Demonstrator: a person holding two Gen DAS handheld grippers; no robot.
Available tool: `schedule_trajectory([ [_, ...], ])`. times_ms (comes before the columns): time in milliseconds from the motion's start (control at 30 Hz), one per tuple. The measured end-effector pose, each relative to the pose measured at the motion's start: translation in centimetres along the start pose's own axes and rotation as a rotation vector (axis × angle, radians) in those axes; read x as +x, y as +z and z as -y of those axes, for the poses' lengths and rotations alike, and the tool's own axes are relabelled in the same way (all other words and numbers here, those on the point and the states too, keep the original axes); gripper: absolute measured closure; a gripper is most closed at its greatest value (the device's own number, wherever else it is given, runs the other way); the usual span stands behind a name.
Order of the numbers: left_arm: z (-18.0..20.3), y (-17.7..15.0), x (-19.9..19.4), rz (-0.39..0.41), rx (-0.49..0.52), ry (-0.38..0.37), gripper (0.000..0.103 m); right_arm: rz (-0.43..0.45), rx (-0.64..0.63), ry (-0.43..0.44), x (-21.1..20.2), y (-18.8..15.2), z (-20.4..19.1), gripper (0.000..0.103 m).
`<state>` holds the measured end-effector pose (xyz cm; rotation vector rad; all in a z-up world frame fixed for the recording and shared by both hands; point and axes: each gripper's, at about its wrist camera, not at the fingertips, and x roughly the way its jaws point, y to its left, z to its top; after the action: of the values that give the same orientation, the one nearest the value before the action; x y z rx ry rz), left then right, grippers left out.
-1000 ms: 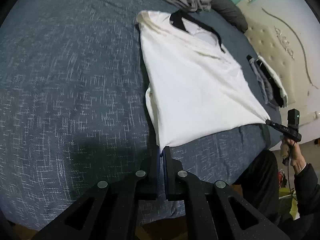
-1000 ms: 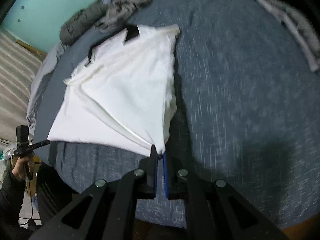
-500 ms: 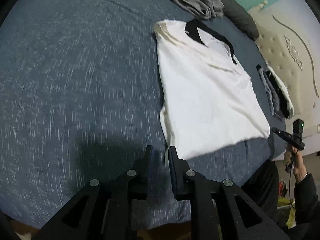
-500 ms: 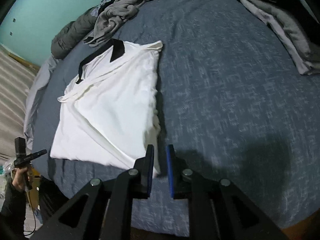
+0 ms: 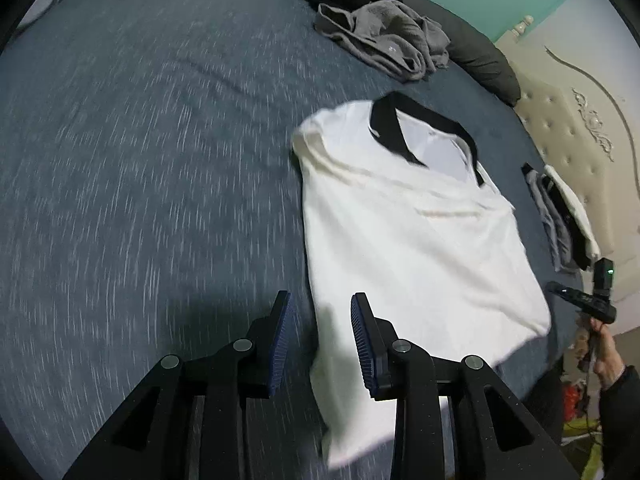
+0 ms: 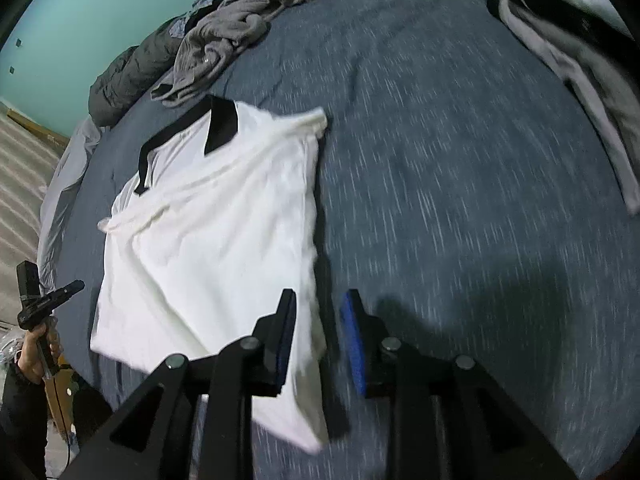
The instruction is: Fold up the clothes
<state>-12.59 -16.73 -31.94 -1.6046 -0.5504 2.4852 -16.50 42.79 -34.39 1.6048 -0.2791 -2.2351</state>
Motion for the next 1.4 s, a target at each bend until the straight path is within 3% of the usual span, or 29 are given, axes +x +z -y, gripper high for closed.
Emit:
schedule_trajectory([
  [100, 0.3, 1.9, 1.3, 0.012, 0.041, 0.059, 0.07, 0.007, -0.026, -0.012, 1.0, 2.0, -0.7, 0.079],
  [333, 0.3, 5.1, 4.1, 0.021, 0.096, 0.11, 0.07, 0.015, -0.072, -0.074, 3.8, 6.0, -1.2, 0.079],
  [767, -0.3, 8.7, 8.3, 0.046, 0.131, 0.131, 0.07, 0.025, -0.121, -0.167, 8.5, 10.8, -0.2, 0.079],
  [1233, -0.8, 10.8, 9.1, 0.085, 0.118, 0.114, 0.067, 0.07, -0.197, -0.187, 10.6, 12.9, -0.8, 0.075],
  [1400, -0.5, 11.5, 9.3, 0.093, 0.12, 0.095, 0.067, 0.088, -0.219, -0.183, 10.6, 13.5, -1.4, 0.095],
])
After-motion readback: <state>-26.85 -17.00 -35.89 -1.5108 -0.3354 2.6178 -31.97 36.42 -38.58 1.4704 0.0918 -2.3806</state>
